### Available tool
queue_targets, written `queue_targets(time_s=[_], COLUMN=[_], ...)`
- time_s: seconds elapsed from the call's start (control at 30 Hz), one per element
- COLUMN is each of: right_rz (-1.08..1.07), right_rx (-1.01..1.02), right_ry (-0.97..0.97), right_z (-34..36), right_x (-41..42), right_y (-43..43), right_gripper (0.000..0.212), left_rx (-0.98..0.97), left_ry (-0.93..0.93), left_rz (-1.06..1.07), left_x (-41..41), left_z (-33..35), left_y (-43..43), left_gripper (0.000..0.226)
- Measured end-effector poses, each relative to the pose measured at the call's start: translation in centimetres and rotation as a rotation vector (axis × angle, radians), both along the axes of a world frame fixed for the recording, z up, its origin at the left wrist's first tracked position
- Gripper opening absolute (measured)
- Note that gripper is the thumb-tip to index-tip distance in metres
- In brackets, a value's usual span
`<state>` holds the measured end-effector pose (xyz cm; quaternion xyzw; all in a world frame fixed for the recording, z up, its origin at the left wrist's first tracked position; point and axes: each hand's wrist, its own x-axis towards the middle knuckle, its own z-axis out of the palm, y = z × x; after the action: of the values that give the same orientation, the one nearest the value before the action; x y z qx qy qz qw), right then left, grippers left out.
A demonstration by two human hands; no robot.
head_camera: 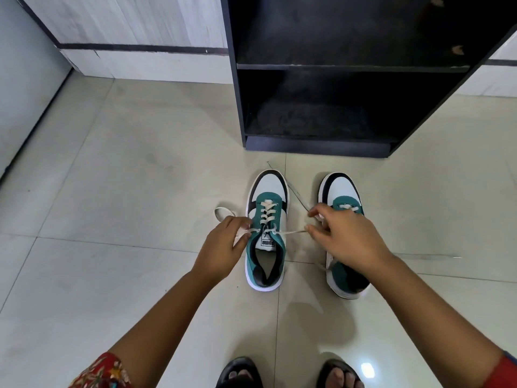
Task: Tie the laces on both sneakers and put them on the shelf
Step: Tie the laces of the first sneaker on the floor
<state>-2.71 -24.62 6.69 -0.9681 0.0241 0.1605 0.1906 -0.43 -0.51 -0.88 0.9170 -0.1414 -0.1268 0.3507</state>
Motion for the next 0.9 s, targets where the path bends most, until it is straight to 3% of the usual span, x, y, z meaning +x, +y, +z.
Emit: queue_targets(time_s=[0.07,0.1,0.23,0.3,0.37,0.5,0.6,0.67,0.73,0.83,0.9], right_rz=[0.077,0.117,0.132,0.095,0.046,0.066,0.110,0.060,-0.080,-0.301,-0.340], right_rx=[-0.228,-0.247,0.160,0.271,0.270,0.257,0.267,0.344,0.464,0.628,0.645], right_ry=[0.040,0.073,0.107,0.186,0.193,0.168,0.204,0.218,0.233,0.279,0.254], right_z=[0.2,0.2,-1.2,-2.6,-3.9,-4.1,-4.2,-4.5,-4.7,-4.8,-5.0], right_x=[-0.1,-0.1,0.7,1.2,1.4,1.6,1.7,1.7,1.6,1.1,0.8], right_y=[-0.3,0.0,2.3,3.2,3.1,3.1,3.7,3.7,3.5,3.4,3.4], right_gripper=[0.028,0.028,0.035,0.031,0.012,0.024,0.029,0.030,0.033,0.039,0.042], left_rx=[0.009,0.012,0.024,0.024,0.035,0.204,0.363,0.369,0.242,0.025,-0.072], left_ry=[-0.023,-0.028,-0.029,0.020,0.025,-0.111,-0.274,-0.296,-0.167,0.171,0.284], left_rz=[0.018,0.027,0.061,0.091,0.047,-0.105,-0.156,-0.126,-0.005,0.243,0.362], left_x=[0.0,0.0,0.0,0.3,0.7,1.3,1.4,1.5,1.3,1.0,0.8], left_z=[0.0,0.0,0.3,0.8,1.2,0.7,0.8,0.9,1.2,1.0,1.0], left_y=[0.0,0.0,0.1,0.5,0.8,0.3,-0.1,-0.1,-0.1,-0.2,-0.3], left_gripper=[0.017,0.014,0.007,0.008,0.019,0.029,0.037,0.035,0.029,0.022,0.022])
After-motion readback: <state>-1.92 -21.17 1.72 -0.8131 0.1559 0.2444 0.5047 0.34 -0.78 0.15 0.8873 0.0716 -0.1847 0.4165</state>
